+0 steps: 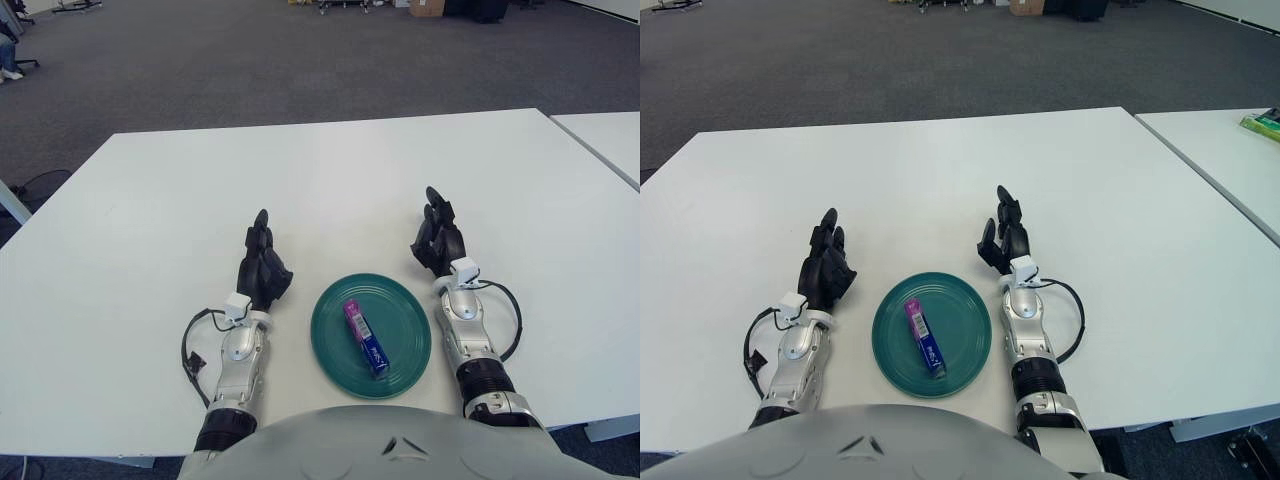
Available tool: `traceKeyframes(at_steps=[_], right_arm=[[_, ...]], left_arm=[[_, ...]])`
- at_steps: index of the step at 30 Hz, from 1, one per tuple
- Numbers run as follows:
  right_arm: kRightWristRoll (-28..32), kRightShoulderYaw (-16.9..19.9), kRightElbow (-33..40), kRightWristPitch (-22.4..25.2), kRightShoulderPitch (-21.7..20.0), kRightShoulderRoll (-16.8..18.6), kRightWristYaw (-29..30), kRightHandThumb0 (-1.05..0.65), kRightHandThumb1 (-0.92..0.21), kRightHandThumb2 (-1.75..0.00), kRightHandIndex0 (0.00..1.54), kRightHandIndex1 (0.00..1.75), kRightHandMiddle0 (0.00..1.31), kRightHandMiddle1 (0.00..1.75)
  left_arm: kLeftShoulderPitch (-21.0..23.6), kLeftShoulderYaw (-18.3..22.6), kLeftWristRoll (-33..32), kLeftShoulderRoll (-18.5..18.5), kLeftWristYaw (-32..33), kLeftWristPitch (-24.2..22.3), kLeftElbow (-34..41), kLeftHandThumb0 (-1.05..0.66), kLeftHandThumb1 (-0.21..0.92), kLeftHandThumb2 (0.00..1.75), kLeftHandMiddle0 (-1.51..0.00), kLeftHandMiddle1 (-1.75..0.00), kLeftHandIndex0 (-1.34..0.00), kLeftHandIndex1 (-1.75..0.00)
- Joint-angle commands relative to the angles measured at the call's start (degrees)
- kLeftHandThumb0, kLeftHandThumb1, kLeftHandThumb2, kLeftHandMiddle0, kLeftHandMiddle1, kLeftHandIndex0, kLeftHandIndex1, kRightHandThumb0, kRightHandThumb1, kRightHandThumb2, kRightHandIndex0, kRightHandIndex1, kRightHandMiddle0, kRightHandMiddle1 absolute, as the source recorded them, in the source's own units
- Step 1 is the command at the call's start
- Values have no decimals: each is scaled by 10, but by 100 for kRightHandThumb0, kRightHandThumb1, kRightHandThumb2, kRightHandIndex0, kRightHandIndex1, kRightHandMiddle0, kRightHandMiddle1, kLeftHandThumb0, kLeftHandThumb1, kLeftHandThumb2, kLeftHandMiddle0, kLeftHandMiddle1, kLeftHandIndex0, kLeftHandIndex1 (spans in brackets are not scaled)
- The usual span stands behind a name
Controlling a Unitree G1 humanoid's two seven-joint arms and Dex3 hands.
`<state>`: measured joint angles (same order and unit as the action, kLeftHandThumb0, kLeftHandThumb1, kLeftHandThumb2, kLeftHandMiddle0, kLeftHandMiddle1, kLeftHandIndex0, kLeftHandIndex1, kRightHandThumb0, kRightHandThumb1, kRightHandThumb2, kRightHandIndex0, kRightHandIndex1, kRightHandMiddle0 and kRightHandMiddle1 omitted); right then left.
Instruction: Put the gum into the plate.
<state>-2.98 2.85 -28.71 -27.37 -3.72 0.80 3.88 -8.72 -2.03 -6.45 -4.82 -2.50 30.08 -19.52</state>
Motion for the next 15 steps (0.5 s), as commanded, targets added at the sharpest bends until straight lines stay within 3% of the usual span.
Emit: traceKeyframes(at_steps=[1, 7, 15], right_arm=[[-29, 1, -18, 21, 133, -35, 3, -81, -92, -104, 2, 0, 0, 14], [-30, 6, 7, 36, 156, -54, 1, -80, -92, -105, 1, 0, 0, 11], [-26, 3, 35, 57, 174, -55, 6, -78, -92, -105, 1, 0, 0, 9]], left_arm=[[-44, 16, -12, -1, -21, 37, -93, -104, 92, 104, -8, 0, 0, -38], [-50, 18, -7, 1, -30, 45, -86, -105, 92, 104, -7, 0, 0, -33], [-57, 21, -12, -1, -42, 39, -68, -105, 92, 104, -6, 0, 0, -30]])
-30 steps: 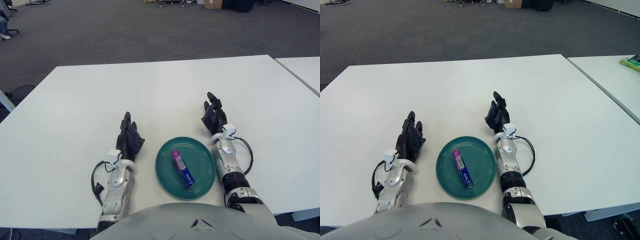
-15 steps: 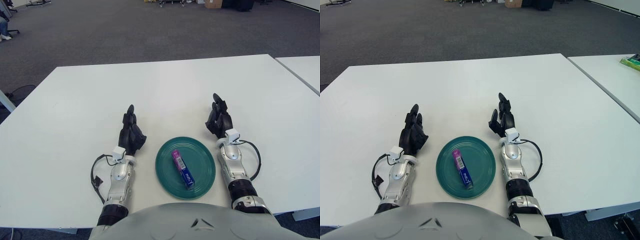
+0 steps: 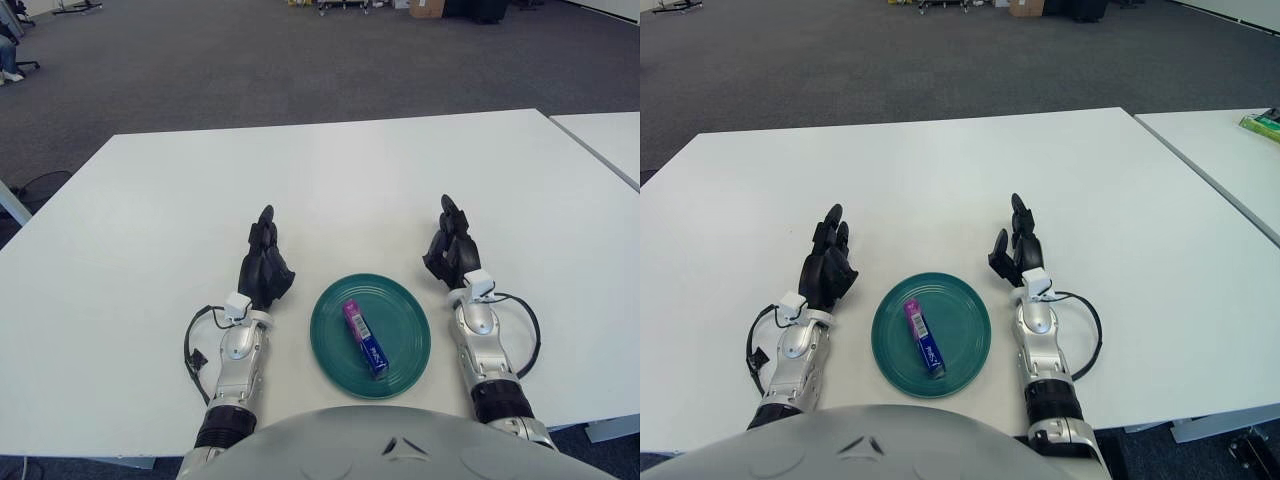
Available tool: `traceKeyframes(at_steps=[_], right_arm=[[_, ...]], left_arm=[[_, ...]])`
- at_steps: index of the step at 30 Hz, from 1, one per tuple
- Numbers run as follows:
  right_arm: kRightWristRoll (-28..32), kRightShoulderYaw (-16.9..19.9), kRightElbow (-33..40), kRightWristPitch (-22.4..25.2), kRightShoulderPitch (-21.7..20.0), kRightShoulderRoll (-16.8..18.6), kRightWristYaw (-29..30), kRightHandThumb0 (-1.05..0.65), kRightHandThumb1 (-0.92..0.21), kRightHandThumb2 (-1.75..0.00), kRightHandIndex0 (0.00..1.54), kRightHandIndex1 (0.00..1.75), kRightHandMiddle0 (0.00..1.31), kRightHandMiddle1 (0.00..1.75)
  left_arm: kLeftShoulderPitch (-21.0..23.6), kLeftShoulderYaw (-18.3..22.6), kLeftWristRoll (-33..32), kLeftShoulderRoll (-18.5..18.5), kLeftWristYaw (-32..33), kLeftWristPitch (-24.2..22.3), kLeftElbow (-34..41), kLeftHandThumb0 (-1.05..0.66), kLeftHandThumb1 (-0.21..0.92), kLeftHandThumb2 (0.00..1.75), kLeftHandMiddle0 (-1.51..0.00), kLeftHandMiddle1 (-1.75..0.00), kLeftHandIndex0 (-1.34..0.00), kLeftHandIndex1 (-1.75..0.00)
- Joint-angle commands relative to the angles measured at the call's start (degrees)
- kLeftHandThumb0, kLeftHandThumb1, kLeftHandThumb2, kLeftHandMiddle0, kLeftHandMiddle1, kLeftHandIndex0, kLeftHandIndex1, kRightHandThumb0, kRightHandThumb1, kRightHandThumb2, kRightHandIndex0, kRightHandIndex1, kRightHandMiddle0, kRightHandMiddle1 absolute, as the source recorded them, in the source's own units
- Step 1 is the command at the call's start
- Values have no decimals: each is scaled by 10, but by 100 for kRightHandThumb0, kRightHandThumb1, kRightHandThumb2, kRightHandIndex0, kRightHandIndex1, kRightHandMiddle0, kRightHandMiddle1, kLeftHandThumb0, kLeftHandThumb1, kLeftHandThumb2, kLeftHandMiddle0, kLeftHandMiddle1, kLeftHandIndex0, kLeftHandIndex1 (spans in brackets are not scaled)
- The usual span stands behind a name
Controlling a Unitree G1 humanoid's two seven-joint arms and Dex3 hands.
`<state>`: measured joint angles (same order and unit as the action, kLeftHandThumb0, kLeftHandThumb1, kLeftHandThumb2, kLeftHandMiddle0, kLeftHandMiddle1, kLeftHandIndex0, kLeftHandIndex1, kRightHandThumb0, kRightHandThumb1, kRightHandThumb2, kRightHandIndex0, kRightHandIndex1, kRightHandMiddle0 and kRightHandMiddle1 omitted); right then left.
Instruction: Put the gum into the plate.
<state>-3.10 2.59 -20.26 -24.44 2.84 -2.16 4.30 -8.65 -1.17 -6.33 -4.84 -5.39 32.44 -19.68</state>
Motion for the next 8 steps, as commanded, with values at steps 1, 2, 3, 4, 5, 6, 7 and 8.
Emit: traceKeyframes(at_steps=[1, 2, 3, 4, 5, 6, 7, 8], right_arm=[[-24, 5, -47, 29, 110, -25, 1, -78, -92, -105, 1, 0, 0, 9], [-23, 4, -45, 30, 112, -26, 1, -78, -92, -105, 0, 0, 0, 9], [-23, 3, -44, 30, 113, -26, 1, -79, -92, -105, 0, 0, 0, 9], [-23, 3, -43, 31, 114, -27, 1, -79, -92, -105, 0, 0, 0, 9], [-23, 2, -41, 31, 114, -28, 2, -79, -92, -105, 0, 0, 0, 8], [-23, 1, -39, 31, 116, -28, 2, -79, -92, -105, 0, 0, 0, 8], [-23, 1, -38, 31, 118, -29, 2, -79, -92, -105, 0, 0, 0, 8], [-23, 0, -36, 30, 119, -29, 3, -80, -92, -105, 0, 0, 0, 8]], left_arm=[[-58, 12, -13, -2, -13, 14, -64, -105, 92, 104, -6, 0, 0, -30], [-58, 12, -12, -2, -13, 13, -62, -105, 92, 103, -6, 0, 0, -29], [-59, 12, -12, -3, -13, 11, -60, -105, 92, 103, -6, 0, 0, -29], [-59, 12, -11, -3, -13, 10, -58, -105, 92, 103, -6, 0, 0, -28], [-60, 12, -11, -3, -13, 9, -56, -105, 92, 103, -6, 0, 0, -28], [-61, 12, -11, -3, -13, 8, -54, -105, 92, 103, -6, 0, 0, -27], [-63, 11, -10, -3, -13, 7, -51, -105, 92, 103, -6, 0, 0, -27], [-65, 10, -9, -3, -13, 3, -44, -105, 92, 103, -6, 0, 0, -27]])
